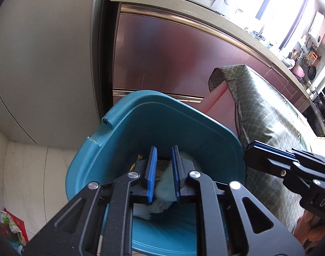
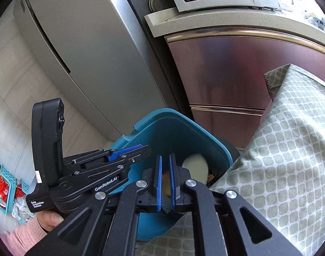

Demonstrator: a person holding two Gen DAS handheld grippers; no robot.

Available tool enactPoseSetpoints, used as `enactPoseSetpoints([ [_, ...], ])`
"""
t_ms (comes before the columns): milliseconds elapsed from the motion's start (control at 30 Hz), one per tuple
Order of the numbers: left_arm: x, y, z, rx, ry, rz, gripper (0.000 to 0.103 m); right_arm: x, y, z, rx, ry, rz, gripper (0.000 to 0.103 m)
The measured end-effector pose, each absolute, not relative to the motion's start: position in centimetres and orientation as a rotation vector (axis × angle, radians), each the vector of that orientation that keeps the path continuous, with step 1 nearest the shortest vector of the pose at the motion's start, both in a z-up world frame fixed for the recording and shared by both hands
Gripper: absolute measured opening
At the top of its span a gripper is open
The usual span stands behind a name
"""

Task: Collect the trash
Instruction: 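Carry the peel and cup to the teal bin and release both, then grasp the white tissue with the left gripper while the right grasps the gold wrapper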

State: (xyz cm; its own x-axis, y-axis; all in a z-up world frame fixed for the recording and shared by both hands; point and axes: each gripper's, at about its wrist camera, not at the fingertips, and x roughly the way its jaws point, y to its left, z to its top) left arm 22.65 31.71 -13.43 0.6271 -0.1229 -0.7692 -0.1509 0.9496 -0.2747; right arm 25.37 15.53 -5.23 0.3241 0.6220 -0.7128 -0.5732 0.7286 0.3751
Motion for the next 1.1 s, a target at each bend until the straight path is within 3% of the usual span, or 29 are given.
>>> enactPoseSetpoints([
  [300,20.4,29.9,-11.2,-0.305,0.840,-0.042,0.019,22.7,12.3,-3.5,0.092,0.908,0.821,0.013],
  [567,17.6,26.0,-7.2,-0.276,0.732,-0.183,0.029,18.1,5.7,-0.3,0.132,0.794,0.809,0.030],
  [1100,15.5,8.2,-4.3,-0.143,0.721,-0.571,0.041,9.4,-14.7,0.3,0.315,0.671,0.377,0.034],
])
